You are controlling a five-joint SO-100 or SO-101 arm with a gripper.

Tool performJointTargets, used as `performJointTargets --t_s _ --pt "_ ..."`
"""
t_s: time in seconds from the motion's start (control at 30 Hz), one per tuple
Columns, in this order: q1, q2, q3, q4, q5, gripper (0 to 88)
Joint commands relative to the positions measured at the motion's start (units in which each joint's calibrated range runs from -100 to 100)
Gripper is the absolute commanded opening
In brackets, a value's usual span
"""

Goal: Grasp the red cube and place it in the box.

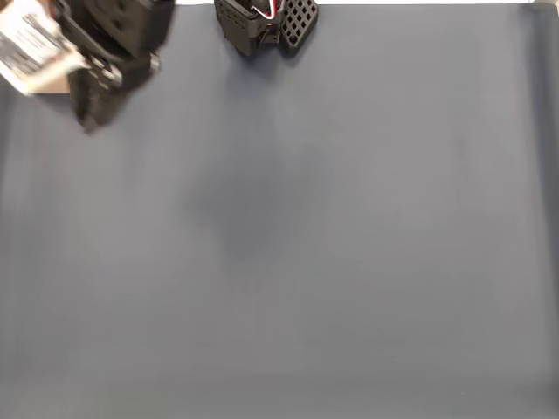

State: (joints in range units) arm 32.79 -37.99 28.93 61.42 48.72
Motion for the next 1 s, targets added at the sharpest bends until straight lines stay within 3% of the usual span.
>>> performJointTargets --t_s 0.0,0.37,0.97 --pt "-6.4 -2.5 0.1 0.2 0.0 0.0" --pt "-21.2 -7.5 8.4 -0.6 -1.1 0.0" --pt "-32.9 -24.6 35.4 -9.3 -0.7 0.0"
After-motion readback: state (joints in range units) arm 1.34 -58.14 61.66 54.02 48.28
